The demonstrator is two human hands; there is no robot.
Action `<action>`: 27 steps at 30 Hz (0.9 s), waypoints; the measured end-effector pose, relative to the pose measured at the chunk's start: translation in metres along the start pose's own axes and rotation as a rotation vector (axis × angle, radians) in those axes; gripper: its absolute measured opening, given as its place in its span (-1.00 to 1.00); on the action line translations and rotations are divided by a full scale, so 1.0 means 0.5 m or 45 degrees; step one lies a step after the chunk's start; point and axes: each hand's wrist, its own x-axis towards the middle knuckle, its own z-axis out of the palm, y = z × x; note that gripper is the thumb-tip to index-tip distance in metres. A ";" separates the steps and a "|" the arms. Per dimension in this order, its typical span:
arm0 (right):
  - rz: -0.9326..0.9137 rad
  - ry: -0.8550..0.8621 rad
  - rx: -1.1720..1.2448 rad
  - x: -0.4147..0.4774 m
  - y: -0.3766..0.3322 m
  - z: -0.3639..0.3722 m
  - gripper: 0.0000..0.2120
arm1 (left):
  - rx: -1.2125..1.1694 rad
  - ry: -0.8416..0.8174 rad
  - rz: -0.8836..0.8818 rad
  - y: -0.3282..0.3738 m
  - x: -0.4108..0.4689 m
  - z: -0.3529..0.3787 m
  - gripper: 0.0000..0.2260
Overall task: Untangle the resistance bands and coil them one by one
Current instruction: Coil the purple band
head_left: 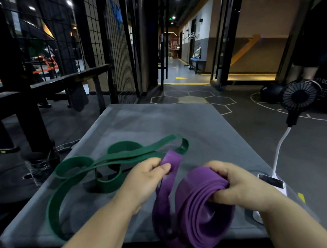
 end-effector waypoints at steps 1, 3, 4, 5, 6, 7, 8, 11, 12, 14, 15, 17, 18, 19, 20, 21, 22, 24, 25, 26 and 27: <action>-0.013 0.017 -0.010 0.003 0.000 0.006 -0.72 | -0.041 -0.053 -0.018 0.001 -0.004 0.008 -0.81; -0.030 0.079 -0.022 0.010 0.003 0.015 -0.72 | -0.126 -0.151 -0.042 0.010 -0.015 0.023 -0.86; -0.035 0.112 -0.015 0.013 0.007 0.019 -0.73 | -0.175 -0.184 -0.051 0.012 -0.017 0.029 -0.86; -0.039 0.142 0.001 0.014 0.009 0.022 -0.74 | -0.245 -0.220 -0.073 0.016 -0.021 0.031 -0.84; -0.045 0.169 0.015 0.014 0.010 0.024 -0.74 | -0.314 -0.259 -0.095 0.016 -0.023 0.033 -0.81; -0.052 0.191 0.030 0.014 0.010 0.025 -0.73 | -0.381 -0.291 -0.124 0.016 -0.025 0.033 -0.79; -0.061 0.212 0.039 0.014 0.010 0.026 -0.71 | -0.436 -0.303 -0.141 0.013 -0.025 0.035 -0.77; -0.092 0.264 0.027 0.017 0.005 0.031 -0.69 | -0.658 -0.306 -0.159 0.015 -0.036 0.038 -0.69; -0.111 0.287 -0.011 0.019 0.004 0.034 -0.70 | -0.702 -0.352 -0.159 0.014 -0.037 0.040 -0.59; -0.169 0.323 -0.113 0.023 0.003 0.040 -0.75 | -0.738 -0.456 -0.134 0.017 -0.041 0.039 -0.40; -0.193 0.326 -0.134 0.023 0.002 0.044 -0.76 | -0.768 -0.509 -0.125 0.014 -0.039 0.037 -0.33; -0.201 0.327 -0.091 0.023 -0.001 0.049 -0.75 | -0.824 -0.582 -0.093 0.005 -0.034 0.033 -0.33; -0.194 0.331 -0.076 0.023 -0.002 0.051 -0.73 | -0.847 -0.599 -0.082 0.000 -0.031 0.031 -0.33; -0.187 0.341 -0.082 0.023 -0.004 0.054 -0.72 | -0.877 -0.618 -0.081 -0.002 -0.030 0.029 -0.32; -0.183 0.356 -0.100 0.023 -0.005 0.057 -0.70 | -0.899 -0.638 -0.077 -0.007 -0.028 0.029 -0.30; -0.182 0.374 -0.118 0.023 -0.007 0.060 -0.69 | -0.915 -0.665 -0.072 -0.007 -0.028 0.027 -0.28; -0.176 0.397 -0.135 0.024 -0.008 0.063 -0.68 | -0.912 -0.693 -0.058 -0.007 -0.028 0.026 -0.26; -0.143 0.446 -0.169 0.024 -0.008 0.067 -0.62 | -0.832 -0.765 -0.018 -0.003 -0.030 0.023 -0.29; -0.123 0.466 -0.197 0.024 -0.009 0.068 -0.60 | -0.771 -0.786 0.002 0.001 -0.030 0.021 -0.34; -0.104 0.481 -0.231 0.025 -0.011 0.069 -0.59 | -0.702 -0.776 0.017 0.004 -0.031 0.019 -0.38; -0.088 0.490 -0.257 0.024 -0.014 0.070 -0.60 | -0.632 -0.749 0.026 0.008 -0.030 0.016 -0.41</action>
